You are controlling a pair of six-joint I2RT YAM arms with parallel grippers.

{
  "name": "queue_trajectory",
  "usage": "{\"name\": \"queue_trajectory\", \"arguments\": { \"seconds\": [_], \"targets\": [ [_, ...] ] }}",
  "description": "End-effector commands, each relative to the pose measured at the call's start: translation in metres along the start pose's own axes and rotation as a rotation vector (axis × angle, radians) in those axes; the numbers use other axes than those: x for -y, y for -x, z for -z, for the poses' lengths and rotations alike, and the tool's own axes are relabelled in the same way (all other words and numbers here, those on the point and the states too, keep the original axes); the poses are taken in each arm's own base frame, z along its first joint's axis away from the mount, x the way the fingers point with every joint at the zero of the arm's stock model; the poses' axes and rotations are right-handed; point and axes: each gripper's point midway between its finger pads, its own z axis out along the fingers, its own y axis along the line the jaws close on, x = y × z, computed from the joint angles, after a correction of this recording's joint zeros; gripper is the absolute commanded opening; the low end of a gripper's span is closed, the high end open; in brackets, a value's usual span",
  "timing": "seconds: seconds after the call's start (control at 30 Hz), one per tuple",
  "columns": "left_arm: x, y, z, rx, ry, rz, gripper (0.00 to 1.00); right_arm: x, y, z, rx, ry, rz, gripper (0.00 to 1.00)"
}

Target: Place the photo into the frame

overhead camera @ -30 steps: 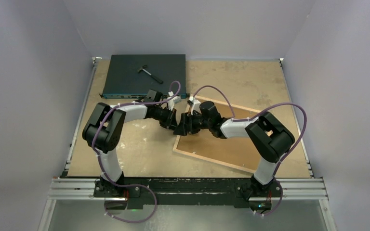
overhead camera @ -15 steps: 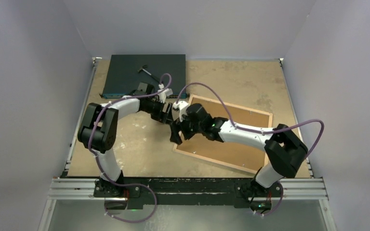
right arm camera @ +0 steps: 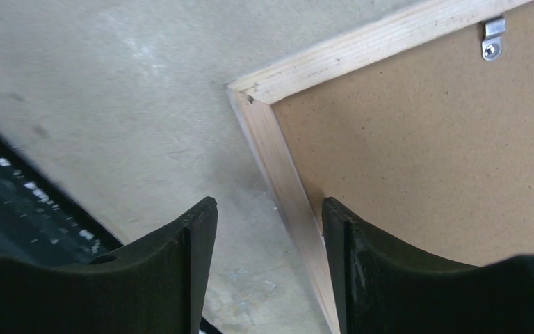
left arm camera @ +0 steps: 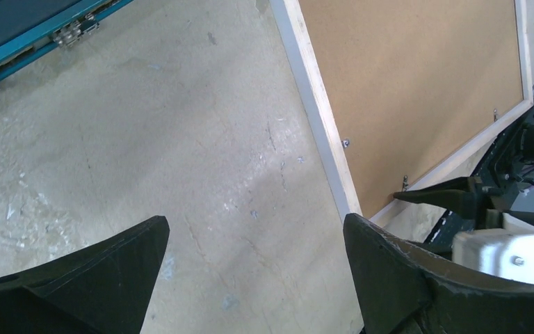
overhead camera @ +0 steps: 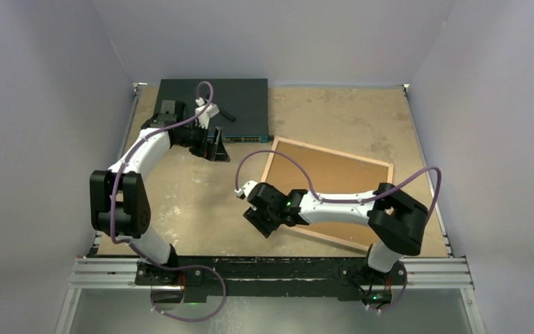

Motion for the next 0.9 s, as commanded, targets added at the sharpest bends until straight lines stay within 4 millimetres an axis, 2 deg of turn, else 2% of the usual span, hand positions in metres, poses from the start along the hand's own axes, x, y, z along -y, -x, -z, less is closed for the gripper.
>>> {"name": "queue_trajectory", "arguments": {
  "seconds": [0.0, 0.1, 0.27, 0.37, 0.43, 0.5, 0.6, 0.73, 0.87],
  "targets": [
    [0.010, 0.016, 0.026, 0.057, -0.013, -0.029, 0.96, 0.012, -0.007, -0.005, -0.051, -0.111, 0.065, 0.57],
    [0.010, 0.021, 0.033, 0.079, -0.013, -0.012, 0.97, 0.012, -0.008, -0.011, -0.062, -0.155, 0.087, 0.49],
    [0.006, 0.027, 0.043, 0.103, 0.002, 0.003, 0.98, 0.009, -0.007, -0.017, -0.076, -0.218, 0.121, 0.23],
    [0.010, 0.027, 0.047, 0.095, -0.011, -0.017, 0.98, 0.011, 0.002, -0.013, -0.054, -0.253, 0.112, 0.08],
    [0.023, 0.022, 0.051, 0.100, -0.064, -0.094, 0.98, 0.009, 0.016, -0.004, -0.022, -0.247, 0.107, 0.01],
    [0.037, 0.009, 0.056, 0.129, -0.107, -0.243, 0.98, 0.006, 0.037, 0.011, 0.039, -0.238, 0.112, 0.00],
    [0.048, -0.013, 0.062, 0.162, -0.102, -0.444, 0.98, 0.001, 0.071, 0.035, 0.145, -0.200, 0.116, 0.00],
    [0.063, -0.036, 0.074, 0.185, -0.102, -0.735, 0.98, -0.005, 0.100, 0.057, 0.229, -0.112, 0.107, 0.00],
    [0.071, -0.040, 0.086, 0.237, -0.030, -0.966, 0.98, -0.010, 0.123, 0.078, 0.299, -0.031, 0.087, 0.00]
  ]
}}
